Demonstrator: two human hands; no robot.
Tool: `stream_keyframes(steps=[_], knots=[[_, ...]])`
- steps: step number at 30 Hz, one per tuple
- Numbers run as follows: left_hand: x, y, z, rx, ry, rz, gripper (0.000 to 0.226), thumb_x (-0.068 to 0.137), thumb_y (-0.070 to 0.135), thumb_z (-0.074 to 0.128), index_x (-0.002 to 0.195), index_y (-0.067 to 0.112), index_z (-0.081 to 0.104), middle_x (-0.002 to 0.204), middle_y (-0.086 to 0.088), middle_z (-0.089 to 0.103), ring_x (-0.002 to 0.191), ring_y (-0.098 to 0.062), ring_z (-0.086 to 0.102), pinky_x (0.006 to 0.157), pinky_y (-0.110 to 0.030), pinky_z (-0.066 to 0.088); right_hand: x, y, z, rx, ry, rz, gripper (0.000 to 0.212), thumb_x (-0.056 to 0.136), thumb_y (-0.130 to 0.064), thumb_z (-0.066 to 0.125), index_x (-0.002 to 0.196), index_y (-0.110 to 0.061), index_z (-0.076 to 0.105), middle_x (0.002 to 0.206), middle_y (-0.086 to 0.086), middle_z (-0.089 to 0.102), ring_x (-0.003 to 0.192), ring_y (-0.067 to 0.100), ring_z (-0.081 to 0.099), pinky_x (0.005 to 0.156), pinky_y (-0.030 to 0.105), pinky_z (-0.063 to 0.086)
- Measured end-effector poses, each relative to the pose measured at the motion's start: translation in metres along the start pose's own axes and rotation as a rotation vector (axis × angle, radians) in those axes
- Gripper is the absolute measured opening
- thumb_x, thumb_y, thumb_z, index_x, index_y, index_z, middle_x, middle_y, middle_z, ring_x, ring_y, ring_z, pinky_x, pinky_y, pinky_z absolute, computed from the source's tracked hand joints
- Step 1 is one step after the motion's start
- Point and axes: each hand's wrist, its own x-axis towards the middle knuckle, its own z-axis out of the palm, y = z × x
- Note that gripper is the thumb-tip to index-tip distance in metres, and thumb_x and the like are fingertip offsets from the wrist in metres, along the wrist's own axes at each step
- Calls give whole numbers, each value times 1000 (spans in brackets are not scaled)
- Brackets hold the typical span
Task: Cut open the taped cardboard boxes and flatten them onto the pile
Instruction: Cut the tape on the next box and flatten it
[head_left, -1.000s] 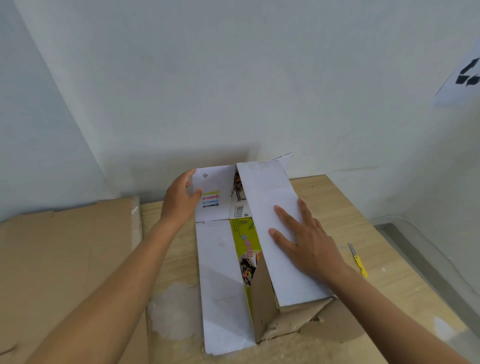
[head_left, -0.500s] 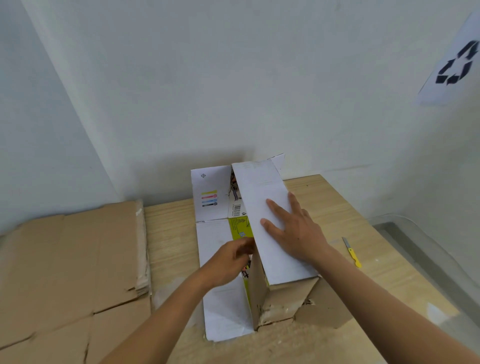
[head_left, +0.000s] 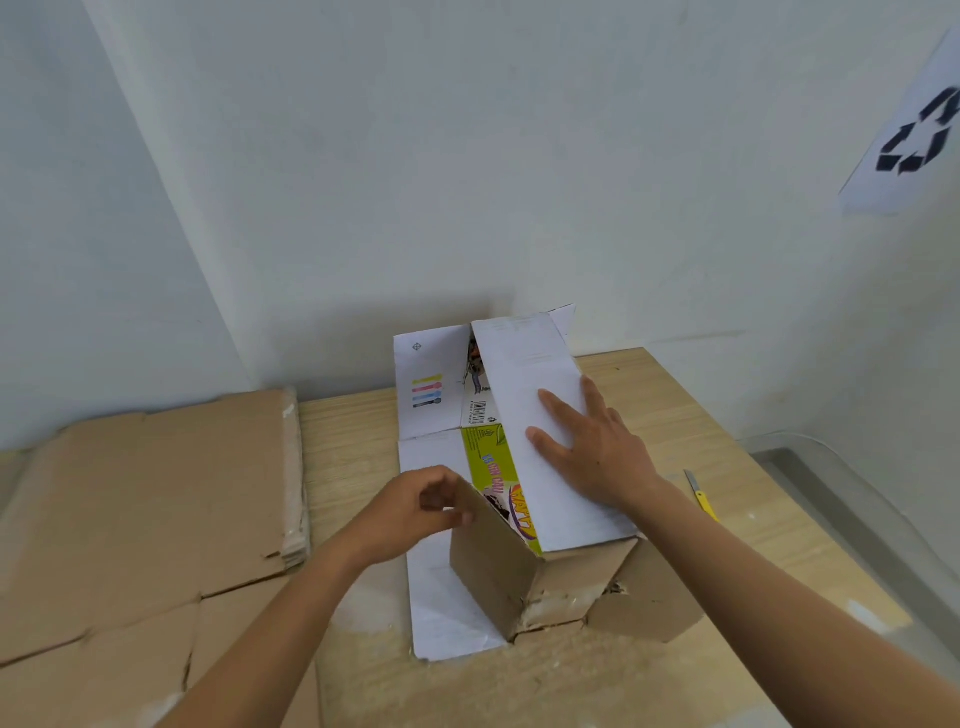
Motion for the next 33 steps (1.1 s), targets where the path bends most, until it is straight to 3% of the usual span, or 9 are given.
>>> stream_keyframes(steps=[4, 10, 14, 18, 22, 27, 30, 32, 33], knots=[[-20, 4, -15, 17, -21, -89, 20, 76, 11, 79, 89, 1, 68, 82, -3, 72, 77, -12, 68, 78, -27, 54, 0, -1, -1, -6, 5, -4, 61, 91, -65, 31, 146, -45, 15, 159, -2, -5, 138, 28, 24, 101, 45, 37], [-44, 19, -26, 105, -206, -192, 14, 75, 15, 81, 79, 13, 67, 73, 6, 68, 68, -2, 61, 68, -16, 47, 2, -4, -2, -8, 15, -2, 61, 91, -66, 32, 146, -45, 16, 158, -2, -4, 137, 29, 24, 100, 45, 37], [-48, 27, -34, 141, -270, -248, 31, 75, 32, 81, 99, 17, 69, 99, -3, 72, 83, -10, 65, 85, -24, 50, 2, -5, -3, -4, 15, -4, 61, 91, -65, 33, 146, -44, 18, 158, -1, -3, 137, 29, 25, 99, 44, 38], [-38, 39, -30, 127, -128, -205, 40, 78, 52, 71, 109, 27, 66, 104, 4, 70, 98, -9, 66, 95, -28, 50, 2, -6, -8, 27, 13, -5, 63, 90, -64, 38, 146, -41, 21, 158, -2, -3, 137, 29, 24, 99, 43, 37], [-11, 56, -11, 193, 39, -75, 27, 90, 41, 61, 114, 28, 65, 114, 14, 66, 106, 2, 60, 99, -27, 47, 0, -9, -14, 66, 18, 14, 69, 89, -62, 44, 148, -33, 22, 159, -1, -3, 140, 29, 22, 103, 43, 34], [28, 69, 17, 379, 127, 65, 38, 102, 20, 43, 139, 25, 47, 146, 9, 43, 137, -7, 35, 111, -23, 29, 1, -8, -19, 166, 64, 29, 68, 95, -42, 49, 150, -17, 17, 159, 9, 4, 138, 28, 28, 104, 39, 33], [43, 74, 32, 455, 118, 106, 45, 104, 20, 34, 149, 24, 30, 159, 9, 16, 147, -6, 5, 116, -24, 11, 6, -3, -24, 404, 145, 28, 43, 95, -19, 48, 135, -6, 39, 137, 11, 44, 122, 27, 44, 90, 30, 40], [50, 74, 39, 480, 94, 117, 48, 105, 24, 31, 152, 24, 19, 160, 8, 5, 146, -5, -5, 114, -20, 3, 7, -1, -32, 561, 149, 94, 10, 93, -9, 42, 98, -12, 51, 99, 3, 56, 93, 23, 51, 64, 22, 37], [53, 74, 42, 479, 80, 114, 49, 105, 26, 31, 152, 23, 16, 161, 7, 2, 146, -5, -7, 112, -18, 1, 8, 0, -36, 599, 150, 105, 14, 91, -5, 40, 84, -14, 48, 86, 0, 54, 82, 21, 49, 57, 20, 34]])
